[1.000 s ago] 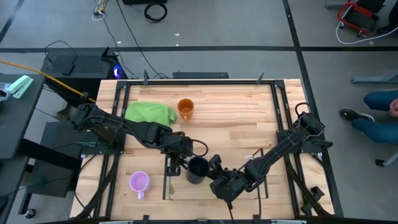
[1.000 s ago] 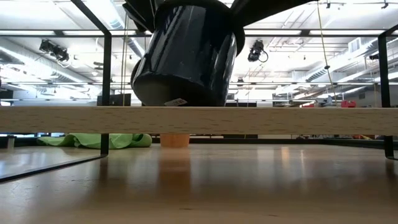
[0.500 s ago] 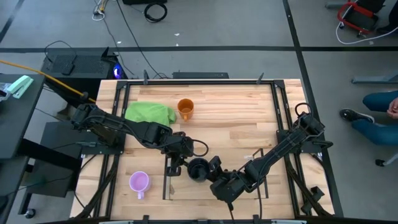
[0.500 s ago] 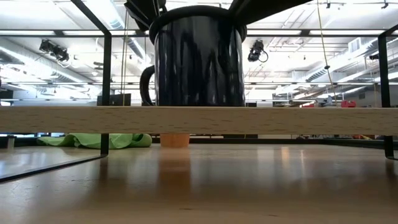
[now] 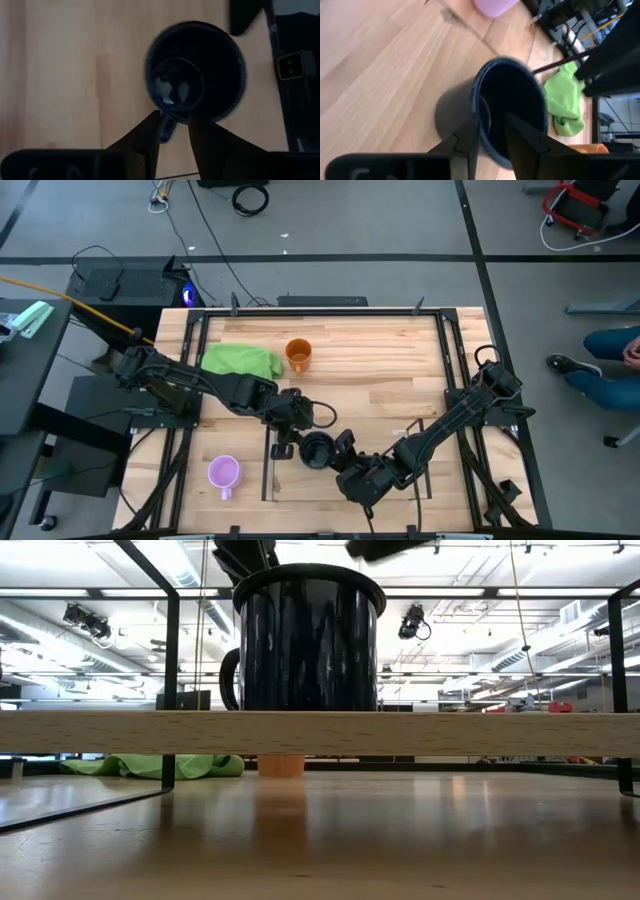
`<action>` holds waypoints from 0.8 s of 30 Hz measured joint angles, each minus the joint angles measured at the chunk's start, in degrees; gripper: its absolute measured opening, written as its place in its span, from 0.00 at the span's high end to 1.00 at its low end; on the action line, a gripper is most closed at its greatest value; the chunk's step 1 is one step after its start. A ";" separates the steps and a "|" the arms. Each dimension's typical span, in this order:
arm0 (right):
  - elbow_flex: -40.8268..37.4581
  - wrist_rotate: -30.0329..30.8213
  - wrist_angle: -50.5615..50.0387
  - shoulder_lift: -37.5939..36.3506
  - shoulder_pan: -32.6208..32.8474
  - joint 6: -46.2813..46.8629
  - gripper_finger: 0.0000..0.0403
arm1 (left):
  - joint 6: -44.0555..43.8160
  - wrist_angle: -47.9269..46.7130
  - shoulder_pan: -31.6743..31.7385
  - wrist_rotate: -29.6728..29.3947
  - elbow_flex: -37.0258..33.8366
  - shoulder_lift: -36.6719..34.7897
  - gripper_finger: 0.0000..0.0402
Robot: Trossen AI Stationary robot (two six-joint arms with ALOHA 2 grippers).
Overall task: Stack small to large cups/mugs on shelf
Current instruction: Put the dark blue mug on the shelf
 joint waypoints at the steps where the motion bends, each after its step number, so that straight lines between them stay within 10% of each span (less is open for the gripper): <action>1: 0.57 0.02 -0.14 0.00 0.00 0.20 0.76 | 0.04 0.05 0.53 -0.04 0.00 0.00 0.73; 15: 7.40 -1.84 -15.79 -0.02 0.81 20.97 0.79 | 5.64 0.24 9.45 3.49 -1.99 0.00 0.73; 24: 1.89 -5.33 -7.27 -0.07 3.50 27.28 0.95 | 5.62 5.29 10.58 8.78 -7.00 0.62 0.73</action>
